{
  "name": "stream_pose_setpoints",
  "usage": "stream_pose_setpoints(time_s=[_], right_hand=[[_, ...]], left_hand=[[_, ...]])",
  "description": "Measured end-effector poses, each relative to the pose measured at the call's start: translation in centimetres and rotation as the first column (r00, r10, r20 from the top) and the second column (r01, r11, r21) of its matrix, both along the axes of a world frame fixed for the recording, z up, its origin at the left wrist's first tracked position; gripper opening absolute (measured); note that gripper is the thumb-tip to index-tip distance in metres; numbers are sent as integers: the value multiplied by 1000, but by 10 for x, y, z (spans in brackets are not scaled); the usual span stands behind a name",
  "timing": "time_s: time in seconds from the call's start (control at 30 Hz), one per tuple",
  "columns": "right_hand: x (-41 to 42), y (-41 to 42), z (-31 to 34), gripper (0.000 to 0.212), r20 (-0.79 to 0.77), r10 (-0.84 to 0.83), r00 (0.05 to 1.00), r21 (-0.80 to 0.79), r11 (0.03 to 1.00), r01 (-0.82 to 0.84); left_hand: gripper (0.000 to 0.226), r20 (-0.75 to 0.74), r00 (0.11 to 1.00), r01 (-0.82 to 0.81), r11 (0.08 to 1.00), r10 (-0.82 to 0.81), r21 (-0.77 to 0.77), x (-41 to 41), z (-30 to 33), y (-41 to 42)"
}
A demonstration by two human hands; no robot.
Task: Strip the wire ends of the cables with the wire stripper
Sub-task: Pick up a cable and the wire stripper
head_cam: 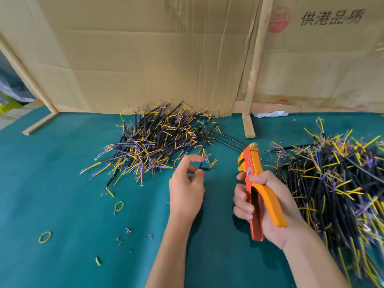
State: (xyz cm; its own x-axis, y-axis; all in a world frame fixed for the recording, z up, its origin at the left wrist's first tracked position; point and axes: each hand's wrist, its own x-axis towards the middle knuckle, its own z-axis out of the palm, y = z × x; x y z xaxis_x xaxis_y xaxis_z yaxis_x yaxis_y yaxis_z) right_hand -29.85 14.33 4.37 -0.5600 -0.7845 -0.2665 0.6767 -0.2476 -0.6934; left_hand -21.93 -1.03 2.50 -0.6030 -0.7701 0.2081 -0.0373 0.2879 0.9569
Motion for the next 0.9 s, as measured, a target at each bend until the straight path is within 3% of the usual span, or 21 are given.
stream_pose_setpoints(time_s=[0.1, 0.17, 0.33, 0.43, 0.57, 0.73, 0.9], right_hand=[[0, -1, 1, 51, -15, 32, 999, 31, 999, -32], [0, -2, 0, 62, 5, 36, 999, 19, 999, -36], [3, 2, -4, 50, -8, 182, 983, -152, 972, -181], [5, 3, 0, 47, -15, 213, 977, -112, 971, -213], [3, 6, 2, 54, 73, 118, 990, -33, 993, -116], [4, 8, 7, 62, 45, 60, 997, 62, 996, -63], [6, 10, 6, 48, -30, 190, 981, 46, 981, -189]], left_hand=[[16, 6, 1000, -24, 996, 25, -85, -1, 0, 3], [16, -10, 1000, -27, 991, 25, -134, -1, -1, 3], [20, 5, 997, -69, 975, 72, -213, -1, -2, 0], [21, 24, 998, -58, 973, 65, -224, 0, -3, 1], [22, 53, 996, -63, 968, 78, -243, -1, -6, -1], [21, 50, 996, -56, 962, 72, -266, 0, -1, 2], [22, -51, 983, -184, 965, 177, -188, 1, -1, 0]])
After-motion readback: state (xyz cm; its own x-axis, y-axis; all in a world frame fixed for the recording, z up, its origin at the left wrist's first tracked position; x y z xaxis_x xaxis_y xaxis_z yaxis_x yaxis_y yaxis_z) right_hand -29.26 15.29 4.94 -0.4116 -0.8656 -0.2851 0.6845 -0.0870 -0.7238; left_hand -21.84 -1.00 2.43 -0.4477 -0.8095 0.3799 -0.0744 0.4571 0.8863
